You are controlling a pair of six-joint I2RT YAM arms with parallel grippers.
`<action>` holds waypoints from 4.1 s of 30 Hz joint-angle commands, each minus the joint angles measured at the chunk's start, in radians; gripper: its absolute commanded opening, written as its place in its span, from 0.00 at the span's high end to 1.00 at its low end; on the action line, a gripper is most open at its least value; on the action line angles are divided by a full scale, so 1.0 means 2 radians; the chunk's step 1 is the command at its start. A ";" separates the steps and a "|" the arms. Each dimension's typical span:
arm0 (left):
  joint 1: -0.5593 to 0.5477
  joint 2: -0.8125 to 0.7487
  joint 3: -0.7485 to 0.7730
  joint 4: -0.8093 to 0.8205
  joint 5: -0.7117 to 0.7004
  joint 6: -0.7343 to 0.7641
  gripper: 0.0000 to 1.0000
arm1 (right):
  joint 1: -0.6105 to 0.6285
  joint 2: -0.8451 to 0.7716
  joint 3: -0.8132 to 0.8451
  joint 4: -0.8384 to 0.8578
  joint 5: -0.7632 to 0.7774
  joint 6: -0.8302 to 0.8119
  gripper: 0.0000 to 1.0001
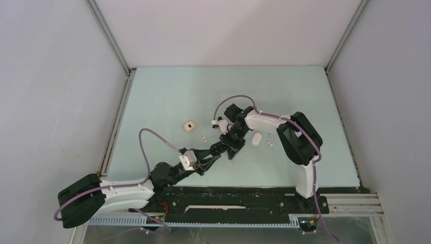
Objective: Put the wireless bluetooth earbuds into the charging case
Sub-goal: Pick up the earbud from the center of the board.
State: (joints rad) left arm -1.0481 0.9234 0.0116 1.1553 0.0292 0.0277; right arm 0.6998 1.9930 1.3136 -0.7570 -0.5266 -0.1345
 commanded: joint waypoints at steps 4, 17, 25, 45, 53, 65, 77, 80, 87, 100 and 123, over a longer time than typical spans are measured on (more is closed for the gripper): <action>-0.001 0.002 -0.014 0.009 0.004 0.012 1.00 | -0.006 -0.016 0.014 0.011 0.003 -0.004 0.75; -0.001 0.007 -0.012 0.008 0.007 0.011 1.00 | -0.017 0.016 0.056 0.018 0.000 -0.002 0.84; -0.001 0.004 -0.011 0.005 0.008 0.012 1.00 | -0.017 0.020 0.066 0.010 -0.003 -0.007 0.87; -0.001 0.015 -0.009 0.005 0.013 0.010 1.00 | -0.029 -0.006 0.025 0.016 0.020 -0.001 0.82; -0.001 0.016 -0.010 0.004 0.012 0.010 1.00 | -0.020 0.007 0.025 0.013 0.010 0.000 0.77; -0.001 0.018 -0.010 -0.002 0.015 0.011 1.00 | -0.019 0.008 0.025 0.017 -0.003 0.006 0.78; -0.001 0.020 0.002 -0.006 0.017 0.011 1.00 | -0.007 -0.001 0.024 0.011 -0.020 0.001 0.78; -0.001 0.019 0.006 -0.007 0.017 0.011 1.00 | -0.004 -0.007 0.025 0.011 -0.018 0.001 0.78; -0.001 0.018 0.006 -0.009 0.017 0.011 1.00 | -0.002 -0.017 0.025 0.008 -0.002 -0.002 0.84; -0.001 0.015 0.007 -0.013 0.019 0.011 1.00 | -0.050 -0.114 0.026 -0.040 0.004 -0.070 1.00; -0.004 0.092 0.052 -0.052 0.078 0.031 1.00 | 0.073 -0.283 0.120 -0.364 0.113 -0.384 1.00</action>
State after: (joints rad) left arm -1.0500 1.0897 0.0731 1.0309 0.1444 0.0570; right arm 0.7403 1.3922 1.4387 -1.3575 -0.4088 -0.8295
